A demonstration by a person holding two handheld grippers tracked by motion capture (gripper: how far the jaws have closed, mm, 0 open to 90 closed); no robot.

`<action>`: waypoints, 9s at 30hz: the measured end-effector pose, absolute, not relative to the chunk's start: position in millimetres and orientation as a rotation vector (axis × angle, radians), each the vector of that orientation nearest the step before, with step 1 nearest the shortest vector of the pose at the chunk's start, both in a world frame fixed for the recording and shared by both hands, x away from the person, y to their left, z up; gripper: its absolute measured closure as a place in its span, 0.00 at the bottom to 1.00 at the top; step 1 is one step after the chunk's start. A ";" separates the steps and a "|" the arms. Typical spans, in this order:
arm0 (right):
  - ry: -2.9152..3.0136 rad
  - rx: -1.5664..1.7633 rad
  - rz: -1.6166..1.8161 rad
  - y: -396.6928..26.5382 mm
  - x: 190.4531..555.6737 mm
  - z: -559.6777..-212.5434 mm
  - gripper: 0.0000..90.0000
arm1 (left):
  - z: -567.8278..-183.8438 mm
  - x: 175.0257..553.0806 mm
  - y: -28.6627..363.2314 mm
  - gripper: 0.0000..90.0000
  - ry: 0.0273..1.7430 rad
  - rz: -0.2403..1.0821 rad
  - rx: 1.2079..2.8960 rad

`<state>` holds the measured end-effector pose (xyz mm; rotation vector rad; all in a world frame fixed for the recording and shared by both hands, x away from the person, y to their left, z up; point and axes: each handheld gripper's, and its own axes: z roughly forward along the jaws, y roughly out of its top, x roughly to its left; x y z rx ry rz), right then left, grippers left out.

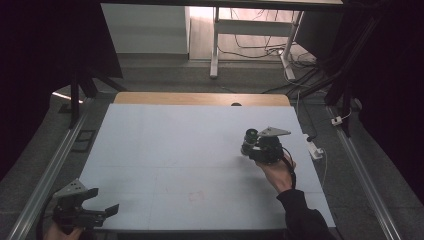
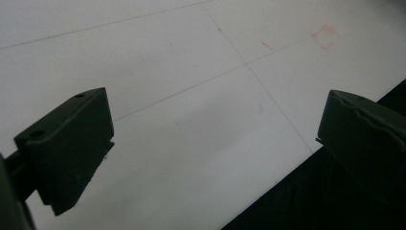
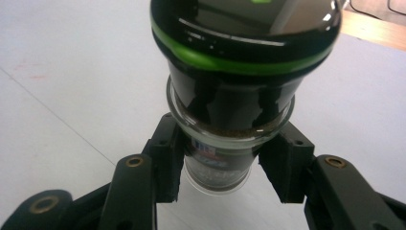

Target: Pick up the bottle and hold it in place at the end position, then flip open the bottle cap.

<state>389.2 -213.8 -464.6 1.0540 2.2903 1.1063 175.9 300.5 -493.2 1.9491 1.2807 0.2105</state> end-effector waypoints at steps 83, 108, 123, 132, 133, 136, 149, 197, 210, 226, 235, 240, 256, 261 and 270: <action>2.462 0.848 1.084 -80.7 417.6 -509.1 0.59 | -493.1 176.0 301.0 0.00 1.267 0.202 1.948; 2.470 0.837 1.092 -82.6 418.6 -510.1 0.59 | -487.2 184.6 292.1 0.00 1.123 0.217 1.989; 2.477 0.832 1.093 -82.7 419.3 -510.0 0.59 | -485.6 205.5 274.1 0.00 1.026 0.232 1.981; 2.482 0.827 1.091 -82.9 420.0 -509.8 0.59 | -482.2 228.5 262.9 0.00 1.024 0.236 1.958; 2.483 0.826 1.092 -82.9 420.1 -509.8 0.59 | -481.9 231.5 261.9 0.00 1.022 0.234 1.956; 2.485 0.825 1.092 -83.0 420.3 -509.7 0.59 | -480.8 241.2 258.2 0.00 1.029 0.244 1.957; 2.491 0.821 1.090 -83.0 420.9 -509.4 0.59 | -472.2 285.6 224.9 0.00 0.979 0.285 1.981; 2.501 0.814 1.089 -83.3 421.6 -509.0 0.59 | -479.1 392.6 128.9 0.22 0.747 0.275 2.132; 2.501 0.812 1.087 -83.2 421.5 -508.9 0.59 | -475.1 390.8 109.6 0.94 0.653 0.228 2.186; 2.502 0.816 1.086 -83.0 421.6 -508.8 0.59 | -477.5 394.4 101.2 0.98 0.682 0.202 2.166; 2.502 0.817 1.087 -83.1 421.5 -508.8 0.59 | -469.9 391.5 101.0 0.98 0.674 0.215 2.163; 2.502 0.818 1.087 -83.1 421.6 -508.8 0.59 | -468.9 391.5 101.3 0.98 0.677 0.211 2.160; 2.503 0.818 1.085 -82.7 421.5 -508.7 0.59 | -462.4 393.5 102.6 0.98 0.696 0.209 2.135; 2.503 0.820 1.086 -82.7 421.7 -508.7 0.59 | -459.6 395.0 104.1 0.98 0.703 0.216 2.125; 2.503 0.820 1.085 -82.7 421.9 -508.8 0.59 | -456.2 398.5 108.4 0.98 0.719 0.220 2.103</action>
